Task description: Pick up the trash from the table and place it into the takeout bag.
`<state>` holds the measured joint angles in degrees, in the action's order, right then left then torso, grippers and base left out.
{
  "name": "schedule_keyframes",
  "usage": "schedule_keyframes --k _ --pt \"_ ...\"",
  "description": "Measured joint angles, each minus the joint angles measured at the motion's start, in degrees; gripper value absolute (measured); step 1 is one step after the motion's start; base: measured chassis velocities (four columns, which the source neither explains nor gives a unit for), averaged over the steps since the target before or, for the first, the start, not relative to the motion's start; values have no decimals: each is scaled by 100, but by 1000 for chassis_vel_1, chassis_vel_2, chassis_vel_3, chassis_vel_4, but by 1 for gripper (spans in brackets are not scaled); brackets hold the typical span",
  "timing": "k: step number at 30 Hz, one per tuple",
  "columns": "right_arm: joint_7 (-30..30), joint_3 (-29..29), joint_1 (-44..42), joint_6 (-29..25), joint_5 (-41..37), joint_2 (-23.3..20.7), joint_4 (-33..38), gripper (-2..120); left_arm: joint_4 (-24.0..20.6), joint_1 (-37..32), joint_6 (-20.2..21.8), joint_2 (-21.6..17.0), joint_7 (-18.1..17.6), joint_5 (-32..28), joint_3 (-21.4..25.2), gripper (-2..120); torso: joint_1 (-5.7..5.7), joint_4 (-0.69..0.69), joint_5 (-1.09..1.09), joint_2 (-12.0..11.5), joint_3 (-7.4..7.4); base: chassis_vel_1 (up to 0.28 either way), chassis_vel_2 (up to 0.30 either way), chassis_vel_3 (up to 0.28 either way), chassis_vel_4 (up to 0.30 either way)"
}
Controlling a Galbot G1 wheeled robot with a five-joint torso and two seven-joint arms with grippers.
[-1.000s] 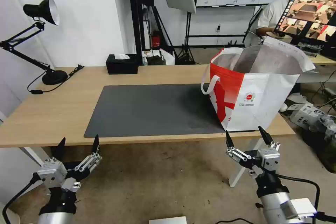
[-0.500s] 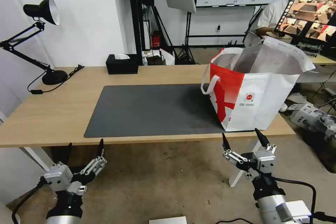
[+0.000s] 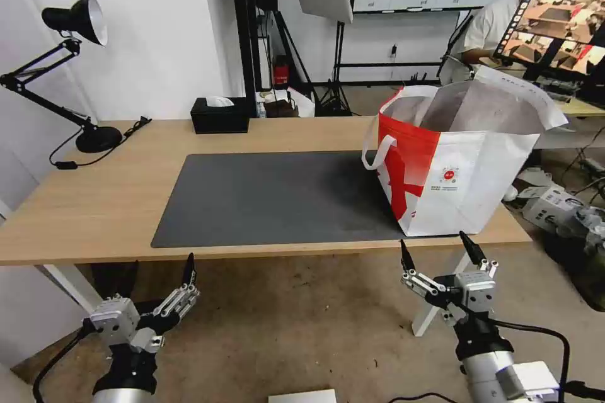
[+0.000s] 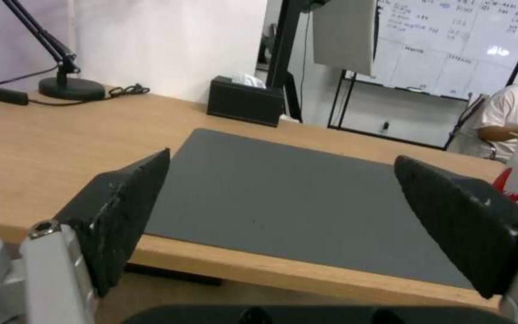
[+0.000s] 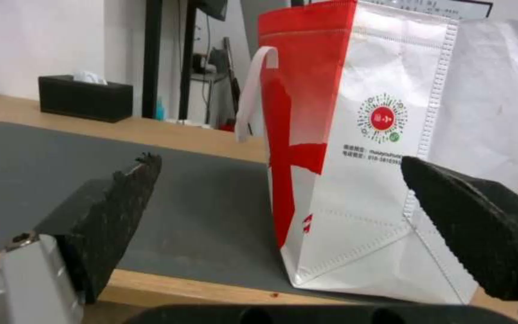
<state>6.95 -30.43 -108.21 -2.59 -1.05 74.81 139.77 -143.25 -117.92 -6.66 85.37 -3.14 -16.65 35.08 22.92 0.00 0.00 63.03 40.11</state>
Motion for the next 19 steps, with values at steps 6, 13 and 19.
schedule_keyframes --k 6,13,19 --pt "0 0 -1 -13 0 9 3 100 0 -4 8 0 -8 66 -6 100 0 0 0 -1 0 0 0 0 0" --pt "0 -1 -1 -18 0 11 6 100 0 -6 10 -2 -9 69 -6 100 0 0 0 -1 0 0 0 0 0" --pt "0 -1 -1 -21 -2 11 7 100 0 -6 10 -3 -9 70 -6 100 0 0 0 -1 0 0 0 0 0"
